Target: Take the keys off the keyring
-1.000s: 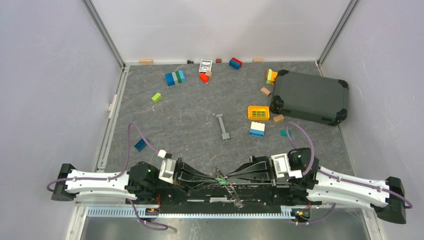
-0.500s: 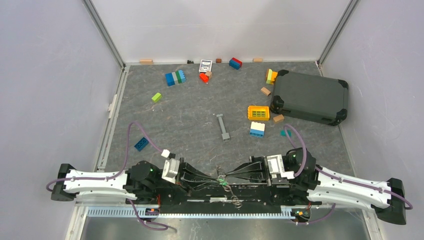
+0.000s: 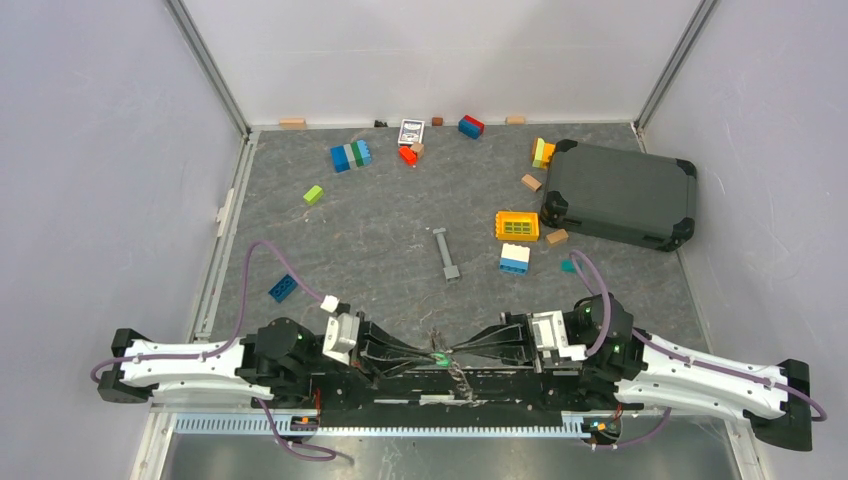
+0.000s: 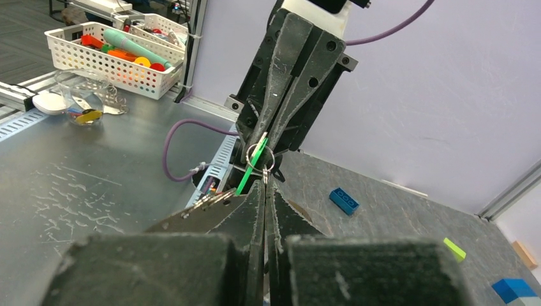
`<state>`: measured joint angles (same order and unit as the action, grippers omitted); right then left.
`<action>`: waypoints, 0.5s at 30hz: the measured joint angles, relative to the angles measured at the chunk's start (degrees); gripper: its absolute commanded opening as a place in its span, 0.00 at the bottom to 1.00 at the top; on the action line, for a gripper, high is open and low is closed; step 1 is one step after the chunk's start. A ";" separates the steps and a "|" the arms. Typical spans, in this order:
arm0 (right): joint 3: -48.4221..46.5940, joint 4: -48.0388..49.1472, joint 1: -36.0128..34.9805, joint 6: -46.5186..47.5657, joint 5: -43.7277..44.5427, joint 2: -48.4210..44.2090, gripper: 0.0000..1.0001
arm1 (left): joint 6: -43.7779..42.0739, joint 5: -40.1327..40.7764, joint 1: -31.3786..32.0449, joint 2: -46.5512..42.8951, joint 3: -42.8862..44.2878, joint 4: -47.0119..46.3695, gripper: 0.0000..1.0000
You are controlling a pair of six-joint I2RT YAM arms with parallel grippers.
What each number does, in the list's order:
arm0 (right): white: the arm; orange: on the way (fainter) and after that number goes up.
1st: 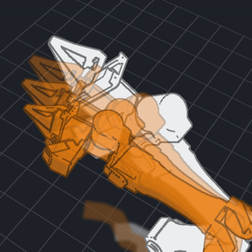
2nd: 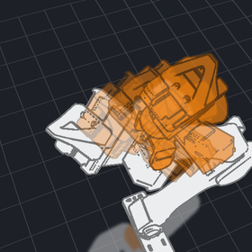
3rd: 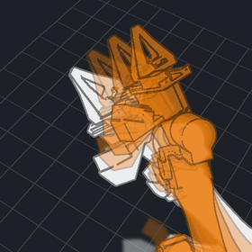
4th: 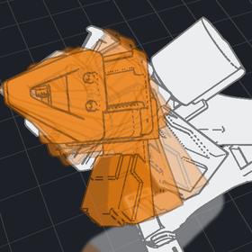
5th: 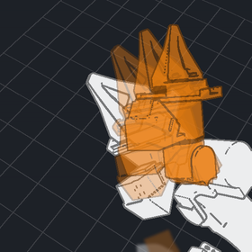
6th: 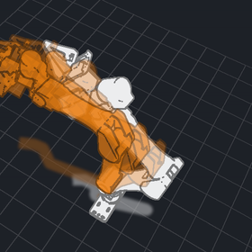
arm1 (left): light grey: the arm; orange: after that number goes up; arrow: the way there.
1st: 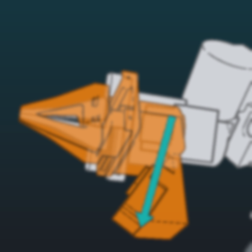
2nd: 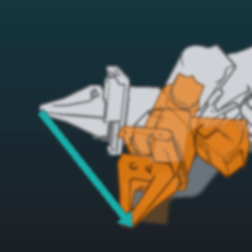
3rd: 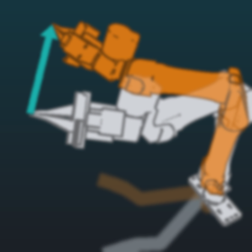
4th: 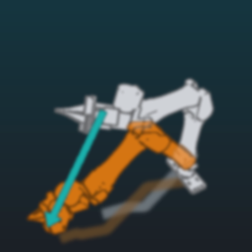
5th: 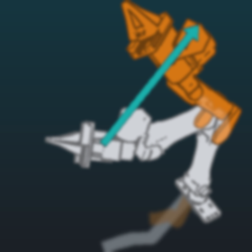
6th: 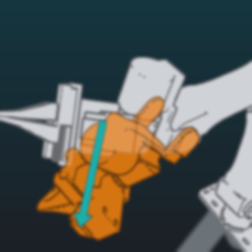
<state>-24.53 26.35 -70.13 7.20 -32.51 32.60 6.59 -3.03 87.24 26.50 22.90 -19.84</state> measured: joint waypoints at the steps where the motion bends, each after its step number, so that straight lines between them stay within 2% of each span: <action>1: 0.00 -0.24 0.00 0.00 0.24 0.02 0.00 | -0.11 0.00 0.00 0.02 0.09 0.31 0.02; 15: -0.02 -2.14 -0.02 -0.24 3.67 1.60 0.00 | -0.24 2.32 0.00 2.01 0.85 2.16 0.02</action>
<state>-24.56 24.21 -70.15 6.96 -28.84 34.20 6.35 -0.71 87.24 28.51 23.75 -17.67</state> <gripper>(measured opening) 0.006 0.046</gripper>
